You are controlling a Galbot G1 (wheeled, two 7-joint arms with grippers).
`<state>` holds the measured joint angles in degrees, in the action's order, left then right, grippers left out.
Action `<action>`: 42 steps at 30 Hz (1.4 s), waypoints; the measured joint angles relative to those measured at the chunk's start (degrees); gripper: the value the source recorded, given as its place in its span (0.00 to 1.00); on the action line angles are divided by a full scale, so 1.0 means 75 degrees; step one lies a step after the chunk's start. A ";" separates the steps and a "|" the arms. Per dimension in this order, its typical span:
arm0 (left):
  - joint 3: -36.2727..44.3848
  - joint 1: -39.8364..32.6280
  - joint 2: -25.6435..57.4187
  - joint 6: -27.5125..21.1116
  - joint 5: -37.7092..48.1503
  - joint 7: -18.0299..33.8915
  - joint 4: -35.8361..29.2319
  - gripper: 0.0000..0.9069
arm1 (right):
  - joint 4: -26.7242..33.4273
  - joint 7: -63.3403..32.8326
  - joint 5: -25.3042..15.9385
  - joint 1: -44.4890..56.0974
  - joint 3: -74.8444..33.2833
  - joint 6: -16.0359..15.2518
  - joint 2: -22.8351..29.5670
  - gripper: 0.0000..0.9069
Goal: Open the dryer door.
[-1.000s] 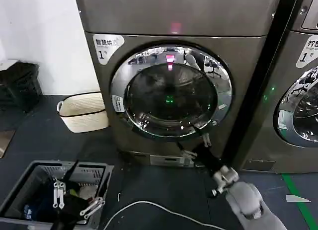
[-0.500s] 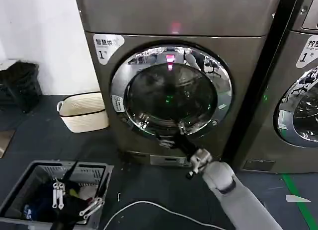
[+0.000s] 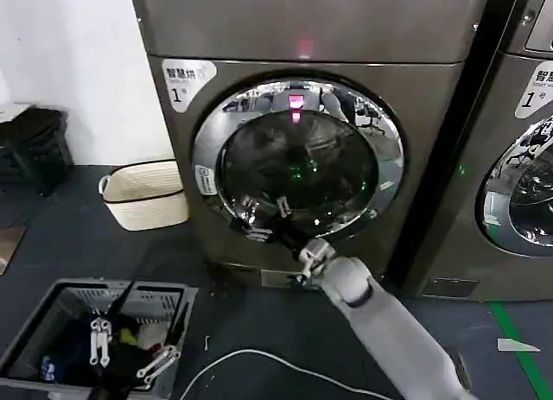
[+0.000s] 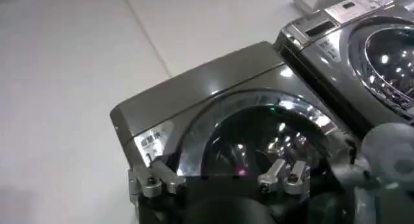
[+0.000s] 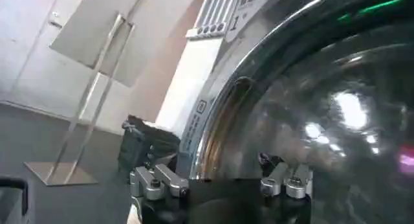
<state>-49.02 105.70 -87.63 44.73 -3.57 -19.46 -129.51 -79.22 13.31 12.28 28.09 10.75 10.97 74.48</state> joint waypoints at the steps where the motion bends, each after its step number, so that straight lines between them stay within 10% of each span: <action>1: -0.0010 0.0006 -0.0002 0.0012 0.0000 0.0000 0.0000 1.00 | 0.0068 0.0000 -0.0011 -0.0030 0.0021 0.0009 0.0042 1.00; 42: -0.0126 0.0122 -0.0070 0.0086 -0.0009 -0.0005 -0.0004 1.00 | 0.2766 0.0879 -0.0607 -0.1200 0.0118 0.0625 0.1825 1.00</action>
<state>-49.97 106.62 -88.16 45.38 -3.64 -19.50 -129.54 -58.48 19.90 7.73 19.09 11.63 15.66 88.17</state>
